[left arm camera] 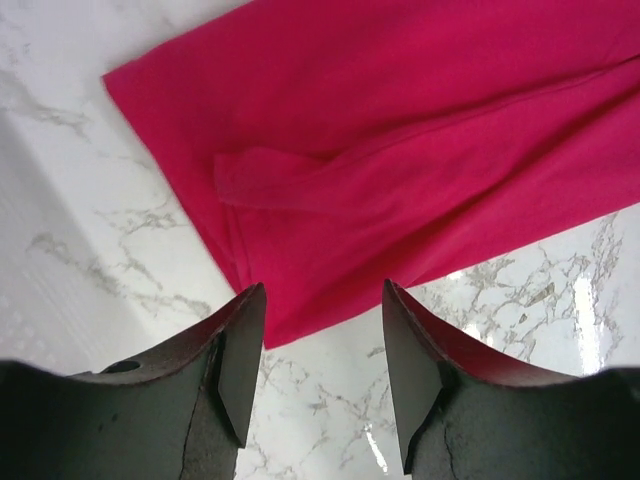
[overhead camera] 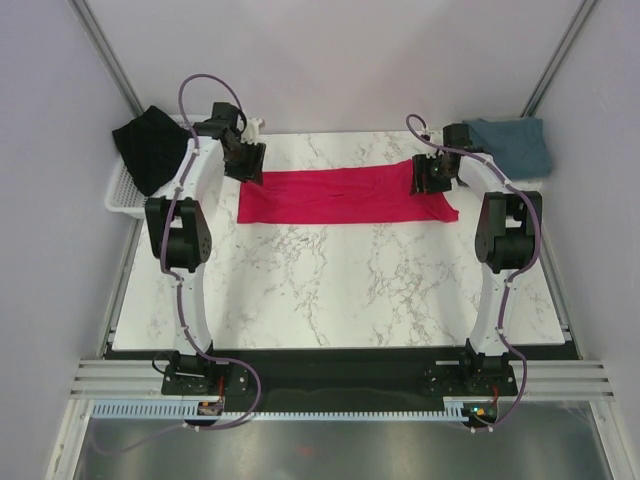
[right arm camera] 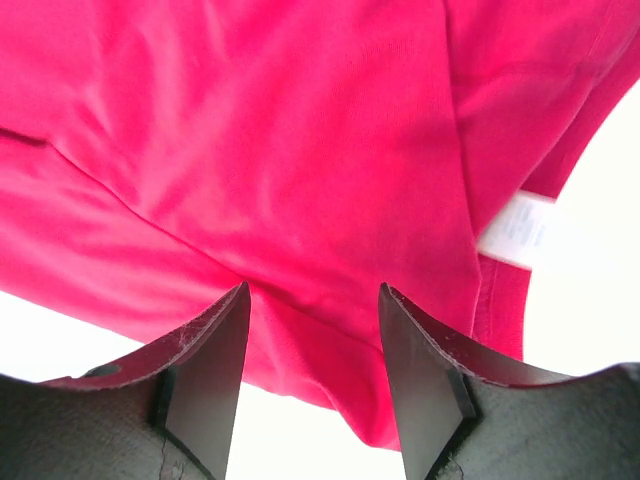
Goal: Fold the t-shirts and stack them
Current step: Fold the tshirt
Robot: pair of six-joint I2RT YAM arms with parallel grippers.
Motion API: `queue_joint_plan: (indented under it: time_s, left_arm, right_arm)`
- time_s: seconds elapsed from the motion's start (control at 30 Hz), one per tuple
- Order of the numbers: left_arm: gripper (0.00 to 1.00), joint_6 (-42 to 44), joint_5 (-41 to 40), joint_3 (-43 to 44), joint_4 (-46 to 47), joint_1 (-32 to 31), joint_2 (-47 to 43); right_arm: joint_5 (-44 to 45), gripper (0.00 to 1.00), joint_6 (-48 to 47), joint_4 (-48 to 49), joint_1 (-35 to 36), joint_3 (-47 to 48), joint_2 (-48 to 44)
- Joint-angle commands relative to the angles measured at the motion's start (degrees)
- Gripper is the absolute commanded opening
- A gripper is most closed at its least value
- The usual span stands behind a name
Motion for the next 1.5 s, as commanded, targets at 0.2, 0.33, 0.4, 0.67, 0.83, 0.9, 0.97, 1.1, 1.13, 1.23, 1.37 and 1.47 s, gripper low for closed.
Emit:
queue_joint_plan:
  time_s: [0.2,0.33,0.4,0.67,0.83,0.9,0.97,1.1,1.13,1.23,1.37,1.47]
  left_arm:
    - [0.57,2.13,-1.65,6.73,1.47,-6.10,10.89]
    - [0.56,2.39,-5.34,5.86,1.91,-6.46,12.74]
    - [0.56,2.40,-7.80,4.11,2.26,-6.46,12.48]
    - [0.54,1.61,-10.44,-6.68,2.26,-8.99,6.51]
    - [0.54,0.55,-9.57,-14.87,1.92,-12.60,1.86]
    - [0.54,-0.06,-9.13,-18.92,1.91,-14.62,0.36]
    - [0.53,-0.24,-9.21,-22.25,2.09,-16.72,-1.75]
    - [0.54,-0.68,-9.56,-26.83,2.00,-20.33,-4.92]
    - [0.54,-0.94,-9.65,-27.80,2.09,-21.04,-5.53]
    - [0.54,-1.21,-9.83,-32.01,2.18,-24.55,-8.25]
    - [0.54,-1.74,-10.88,-38.08,3.14,-30.53,-11.24]
    - [0.54,-2.26,-12.72,-40.19,3.50,-34.04,-13.62]
  right_arm:
    - [-1.61,0.62,2.69,2.31,1.09,8.89,2.16]
    - [-1.26,0.63,3.48,2.31,1.53,10.30,5.50]
    - [-1.35,0.63,3.92,2.22,1.88,10.13,6.38]
    - [-1.35,0.63,6.73,2.22,2.94,12.04,11.30]
    - [-1.09,0.64,7.00,2.66,4.17,21.17,16.83]
    - [-0.91,0.64,7.61,3.27,4.96,24.08,18.42]
    - [-1.00,0.64,7.96,4.41,5.66,28.22,20.70]
    - [-1.09,0.69,9.98,6.96,6.98,34.90,24.49]
    - [-1.00,0.70,10.34,8.45,7.07,37.08,25.80]
    - [0.49,0.72,11.04,11.79,7.86,40.61,28.09]
    - [1.29,0.76,12.36,15.75,8.74,43.25,29.94]
    - [1.55,0.76,13.76,17.51,8.92,44.05,30.21]
